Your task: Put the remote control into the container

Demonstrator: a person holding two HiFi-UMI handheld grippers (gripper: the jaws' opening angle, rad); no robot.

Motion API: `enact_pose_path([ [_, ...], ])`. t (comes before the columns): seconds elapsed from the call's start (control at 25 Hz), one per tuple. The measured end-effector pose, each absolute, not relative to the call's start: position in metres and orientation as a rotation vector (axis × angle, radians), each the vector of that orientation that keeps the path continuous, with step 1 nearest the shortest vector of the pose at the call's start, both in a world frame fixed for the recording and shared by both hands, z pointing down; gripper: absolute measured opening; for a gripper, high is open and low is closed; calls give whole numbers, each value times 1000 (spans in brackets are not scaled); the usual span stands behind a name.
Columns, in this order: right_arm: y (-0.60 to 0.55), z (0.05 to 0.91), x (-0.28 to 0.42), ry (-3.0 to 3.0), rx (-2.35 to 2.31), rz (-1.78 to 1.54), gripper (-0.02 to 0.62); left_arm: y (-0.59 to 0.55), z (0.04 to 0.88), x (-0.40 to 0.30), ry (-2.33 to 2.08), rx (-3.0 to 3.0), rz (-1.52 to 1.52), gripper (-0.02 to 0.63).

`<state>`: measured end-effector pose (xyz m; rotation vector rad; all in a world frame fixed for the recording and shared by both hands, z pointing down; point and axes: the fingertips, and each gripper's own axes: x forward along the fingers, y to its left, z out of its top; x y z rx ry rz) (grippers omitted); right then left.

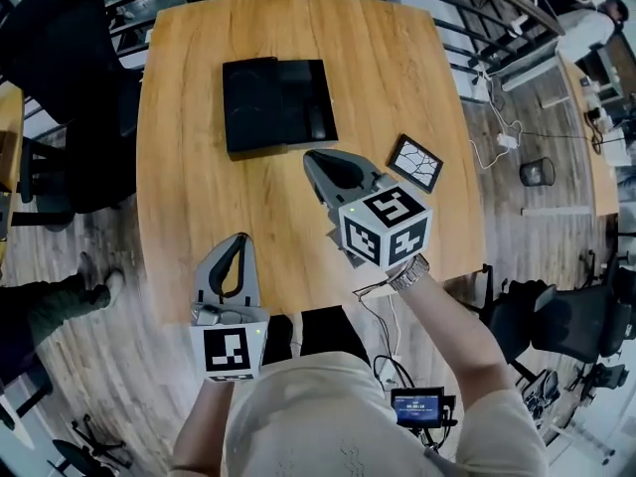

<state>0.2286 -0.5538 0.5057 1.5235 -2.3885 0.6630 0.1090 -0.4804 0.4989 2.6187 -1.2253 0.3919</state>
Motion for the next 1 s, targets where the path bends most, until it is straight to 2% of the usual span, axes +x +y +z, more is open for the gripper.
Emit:
enact_pose_path([
  [0.28,-411,452,169,-2529,1605,530,20,-403,474,92,-1063,2751,415,14],
  [0.48,-347,435,170,-2511,1743,446,20,-365,471,98,-976,2769,429,14],
  [0.72,-311,423,183,-2444,1853,392,20,-328,463,127,-855,2829,414,14],
  [1.0,-306,422,166,-2491,1753,381,19,-326,447,122,-898,2803,284,14],
])
